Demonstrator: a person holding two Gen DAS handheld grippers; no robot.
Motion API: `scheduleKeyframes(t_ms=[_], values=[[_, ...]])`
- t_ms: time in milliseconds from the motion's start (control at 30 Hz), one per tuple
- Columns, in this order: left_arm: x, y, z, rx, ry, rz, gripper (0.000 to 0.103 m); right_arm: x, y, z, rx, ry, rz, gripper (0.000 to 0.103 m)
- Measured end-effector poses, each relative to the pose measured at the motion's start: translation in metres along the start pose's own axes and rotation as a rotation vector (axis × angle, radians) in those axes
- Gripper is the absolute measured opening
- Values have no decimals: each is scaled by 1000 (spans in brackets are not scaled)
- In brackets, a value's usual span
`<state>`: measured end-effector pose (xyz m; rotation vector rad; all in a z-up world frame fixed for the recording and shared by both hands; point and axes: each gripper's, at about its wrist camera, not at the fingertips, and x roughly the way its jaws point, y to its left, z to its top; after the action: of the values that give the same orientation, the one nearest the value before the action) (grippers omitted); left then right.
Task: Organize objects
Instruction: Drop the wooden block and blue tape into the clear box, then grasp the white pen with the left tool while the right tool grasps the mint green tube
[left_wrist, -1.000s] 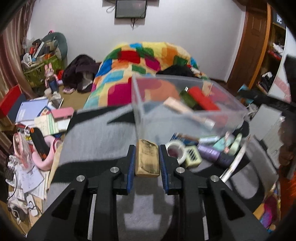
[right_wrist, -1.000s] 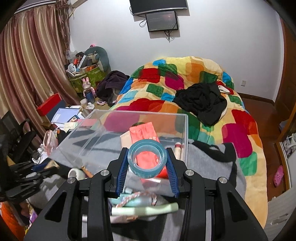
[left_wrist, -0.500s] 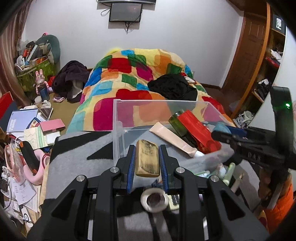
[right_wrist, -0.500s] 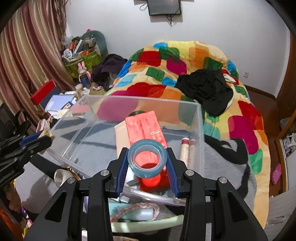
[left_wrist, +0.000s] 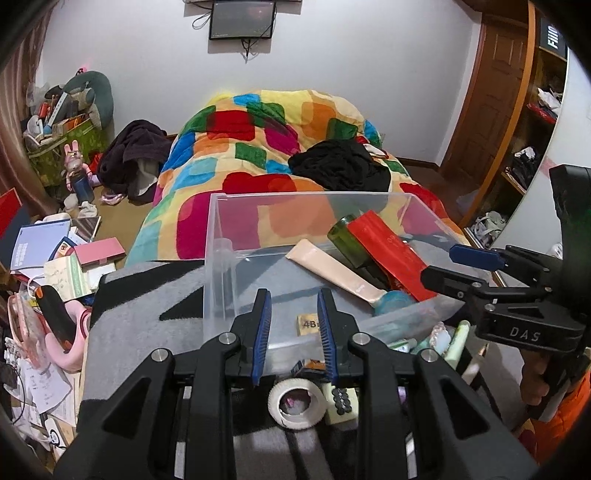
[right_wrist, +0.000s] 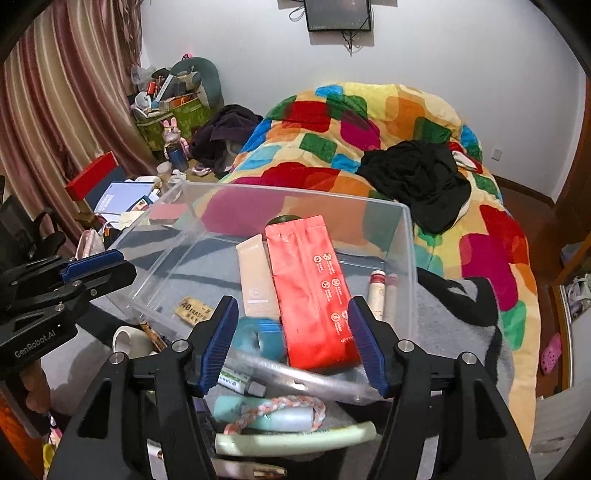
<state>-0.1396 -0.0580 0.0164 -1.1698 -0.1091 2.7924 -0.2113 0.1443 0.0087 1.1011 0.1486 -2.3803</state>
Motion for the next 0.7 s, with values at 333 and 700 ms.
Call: scheduleKeyframes(t_ms=[333, 700], values=[[-30, -9, -16, 38, -54, 21, 63, -42, 0, -18, 5, -56, 8, 64], [-25, -12, -63, 17, 66, -23, 67, -50, 4, -71, -44, 3, -54, 64]])
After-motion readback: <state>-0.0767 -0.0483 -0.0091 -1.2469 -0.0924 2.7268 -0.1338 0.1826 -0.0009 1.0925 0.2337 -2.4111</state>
